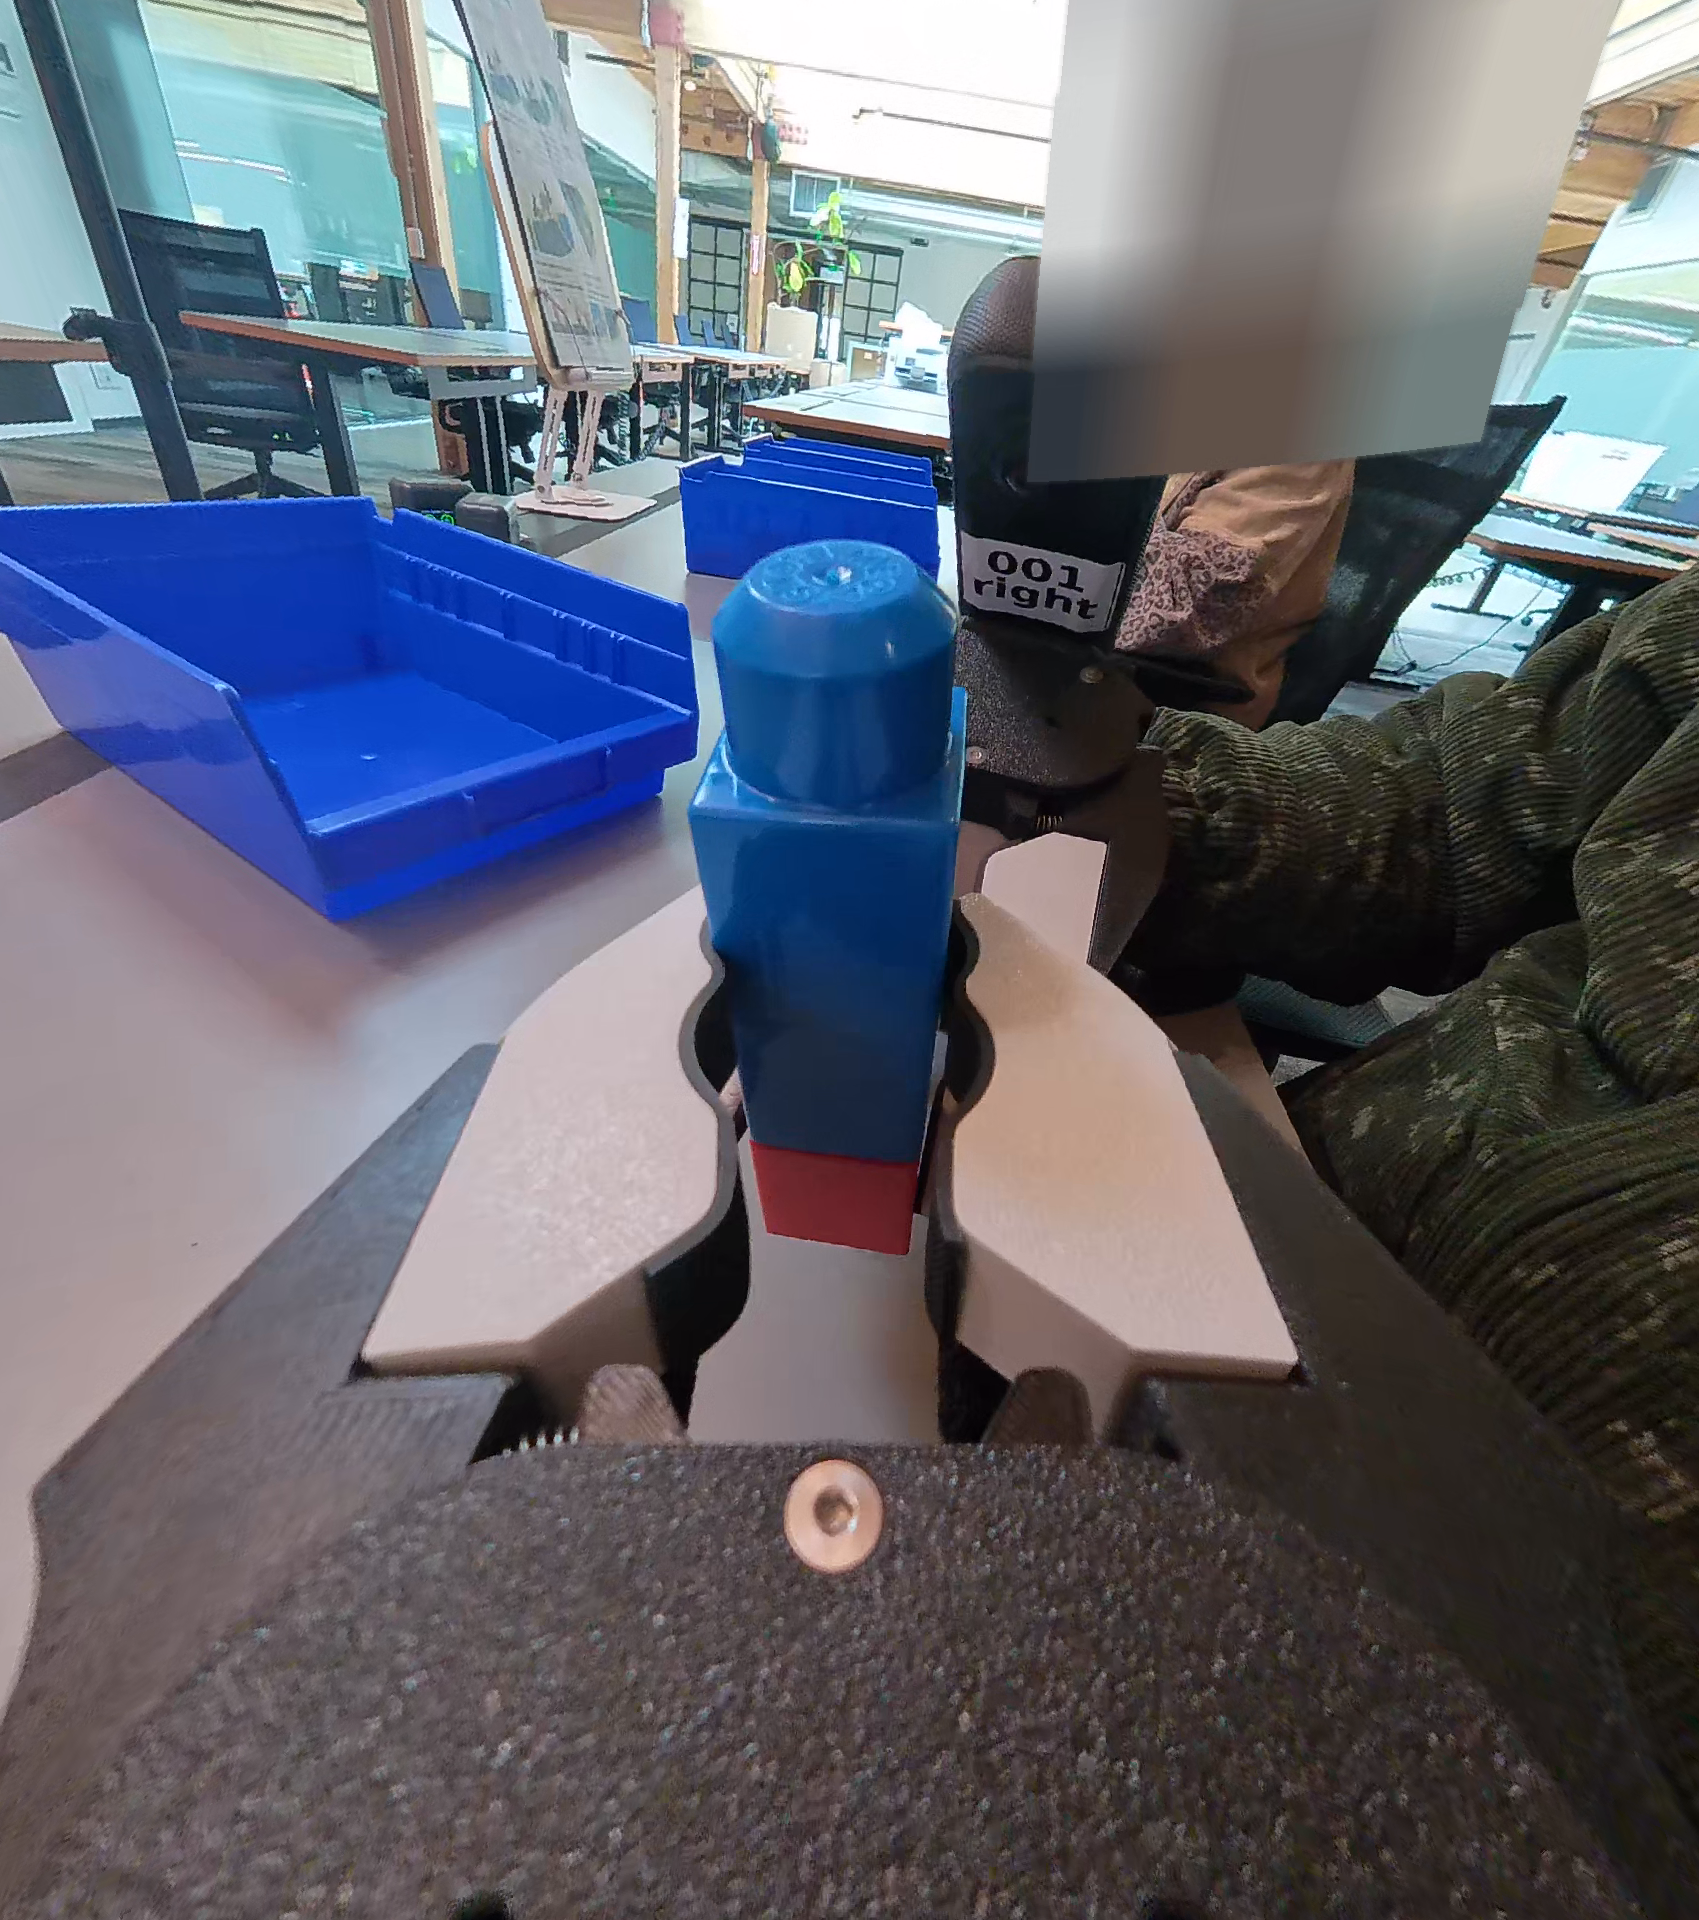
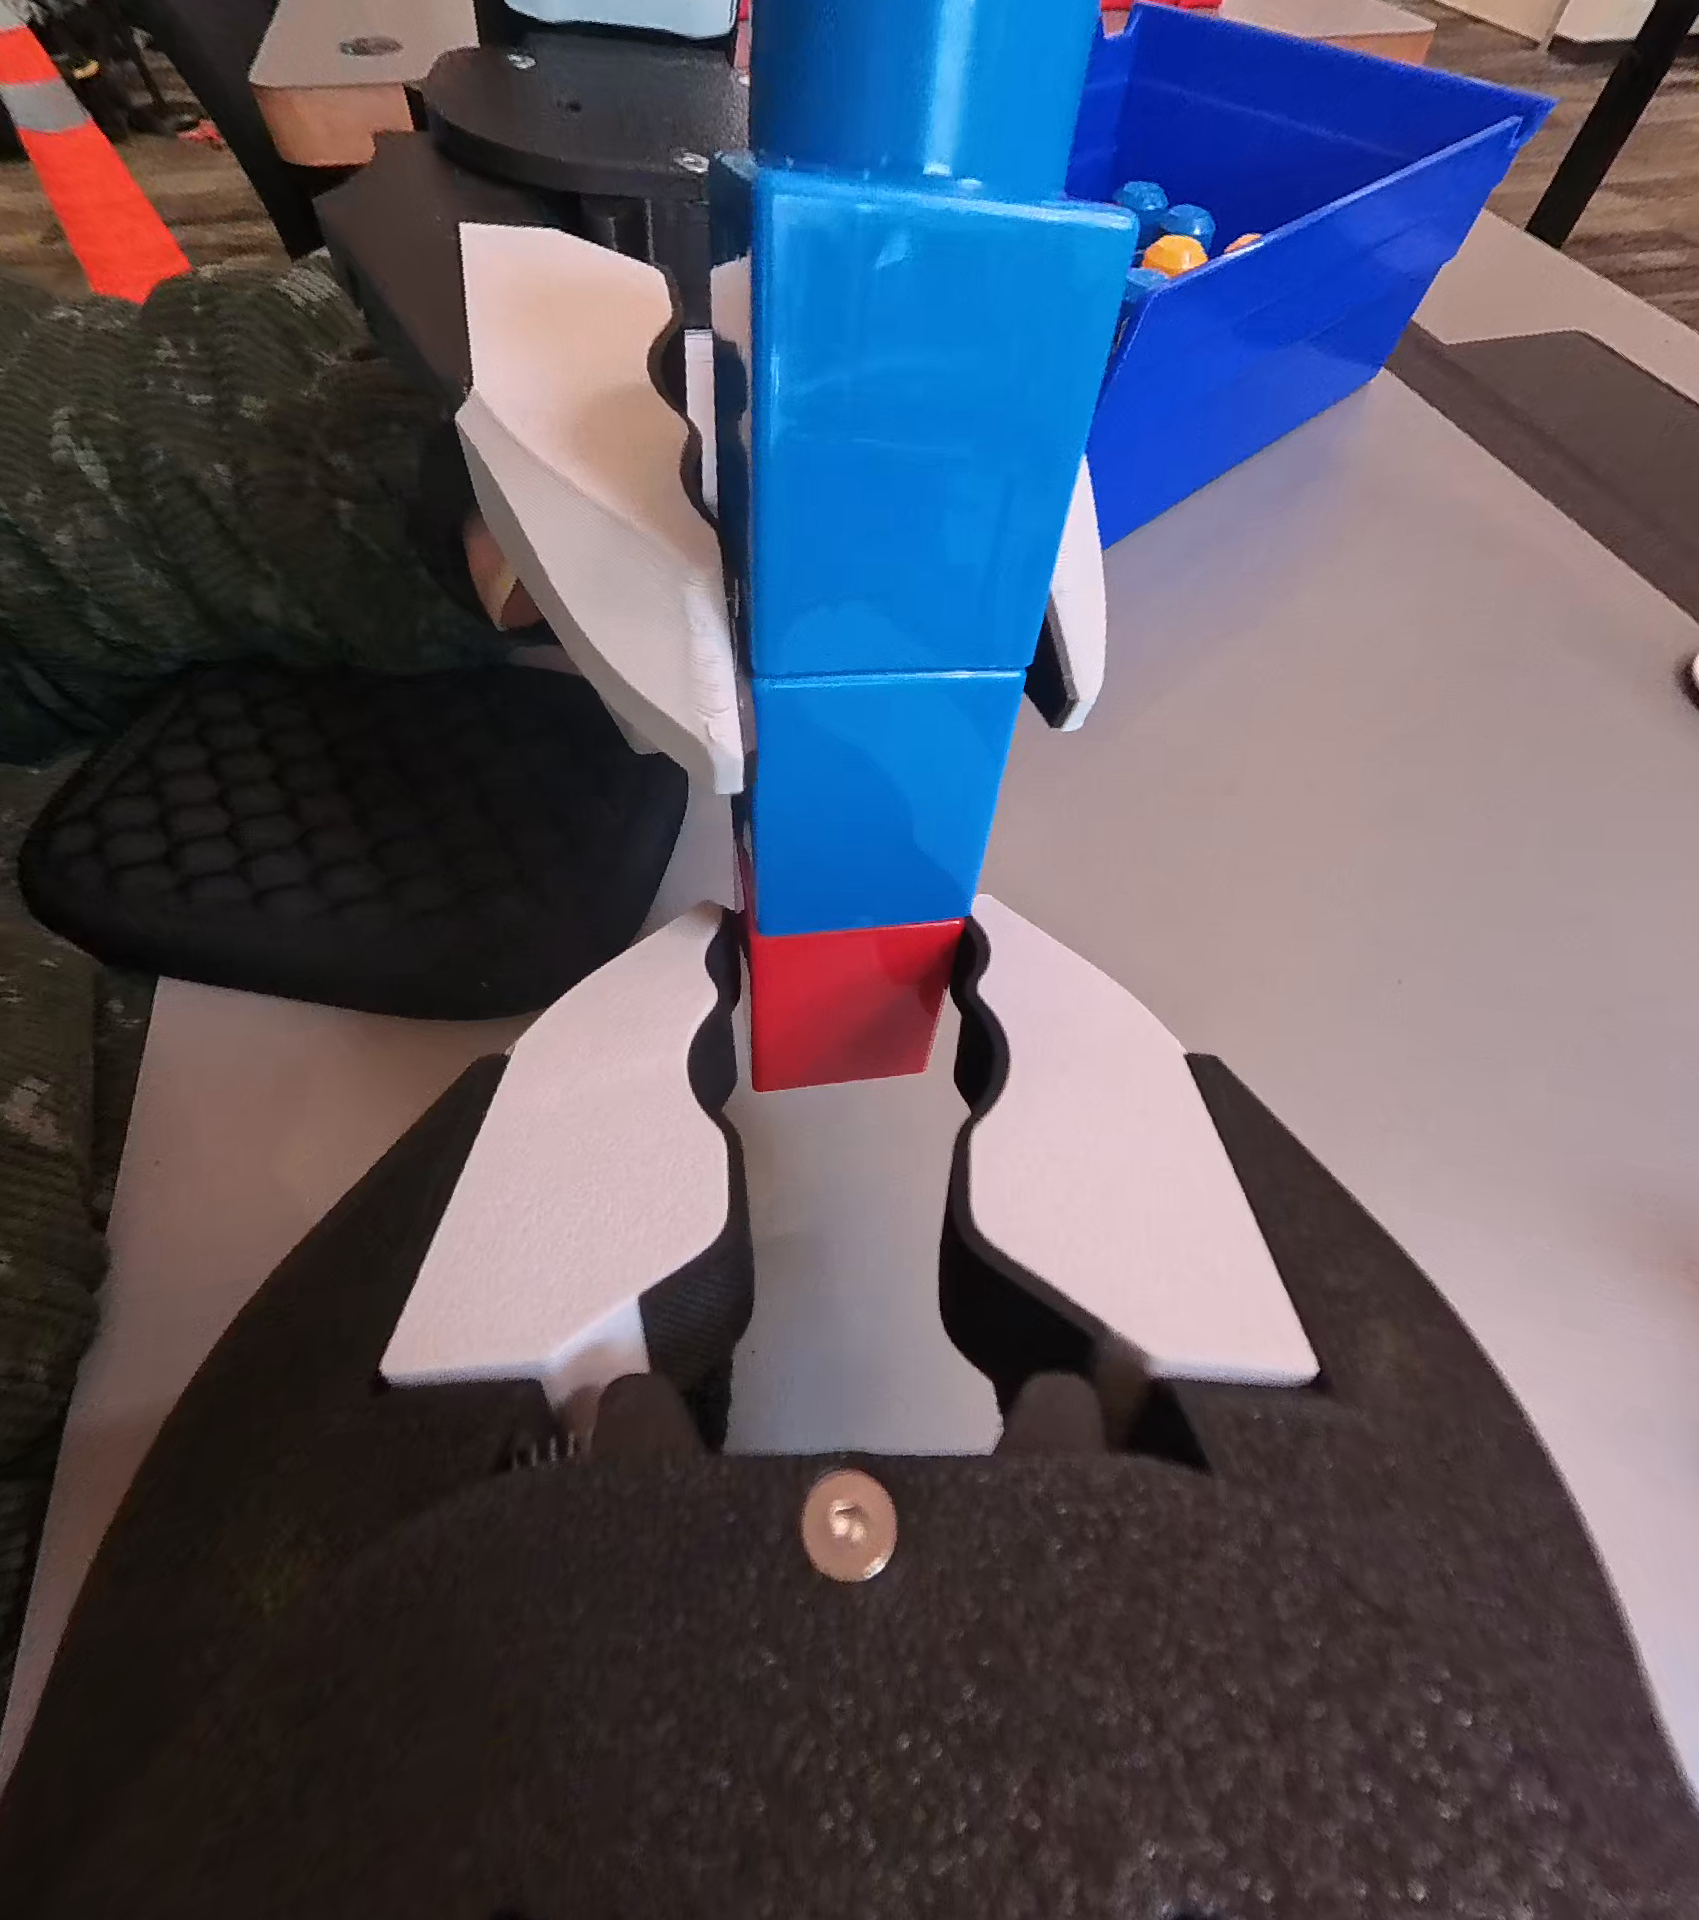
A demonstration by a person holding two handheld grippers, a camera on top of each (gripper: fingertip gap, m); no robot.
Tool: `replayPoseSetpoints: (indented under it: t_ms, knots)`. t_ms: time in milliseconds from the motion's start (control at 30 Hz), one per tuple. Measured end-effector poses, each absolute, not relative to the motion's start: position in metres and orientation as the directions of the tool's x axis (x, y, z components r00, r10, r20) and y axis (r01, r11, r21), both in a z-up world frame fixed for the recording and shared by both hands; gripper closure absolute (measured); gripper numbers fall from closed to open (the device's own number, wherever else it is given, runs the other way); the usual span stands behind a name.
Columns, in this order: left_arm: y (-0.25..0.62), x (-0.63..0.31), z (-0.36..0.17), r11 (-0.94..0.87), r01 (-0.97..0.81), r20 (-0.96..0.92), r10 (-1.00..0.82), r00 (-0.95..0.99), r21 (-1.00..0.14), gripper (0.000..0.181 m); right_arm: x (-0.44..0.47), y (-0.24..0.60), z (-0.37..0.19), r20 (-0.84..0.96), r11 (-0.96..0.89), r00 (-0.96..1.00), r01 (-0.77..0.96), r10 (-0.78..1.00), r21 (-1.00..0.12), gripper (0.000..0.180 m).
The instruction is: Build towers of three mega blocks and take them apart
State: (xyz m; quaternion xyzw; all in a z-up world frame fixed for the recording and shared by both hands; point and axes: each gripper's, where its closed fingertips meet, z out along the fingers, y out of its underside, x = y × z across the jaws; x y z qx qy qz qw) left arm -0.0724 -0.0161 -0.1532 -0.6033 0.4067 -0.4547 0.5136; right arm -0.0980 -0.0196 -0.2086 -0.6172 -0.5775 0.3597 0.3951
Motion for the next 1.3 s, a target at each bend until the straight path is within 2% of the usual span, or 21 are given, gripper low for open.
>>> replayPoseSetpoints:
  t_ms: [567, 1167, 1300]
  knots:
    - [-0.024, -0.074, -0.149, -0.163, 0.007, 0.162, -0.97, 0.183, -0.987, 0.144, -0.096, -0.029, -0.201, -0.07, -0.066, 0.004, 0.386, 0.998, -0.92, 0.143]
    - [-0.029, -0.076, -0.146, -0.149, 0.013, 0.149, -0.977, 0.15, -0.989, 0.145, -0.096, -0.034, -0.197, -0.049, -0.04, -0.015, 0.362, 0.999, -0.931, 0.143]
    - [-0.024, -0.076, -0.153, -0.134, -0.031, 0.126, -0.973, 0.193, -0.99, 0.144, -0.09, -0.028, -0.189, -0.058, -0.051, -0.009, 0.344, 0.998, -0.938, 0.126]
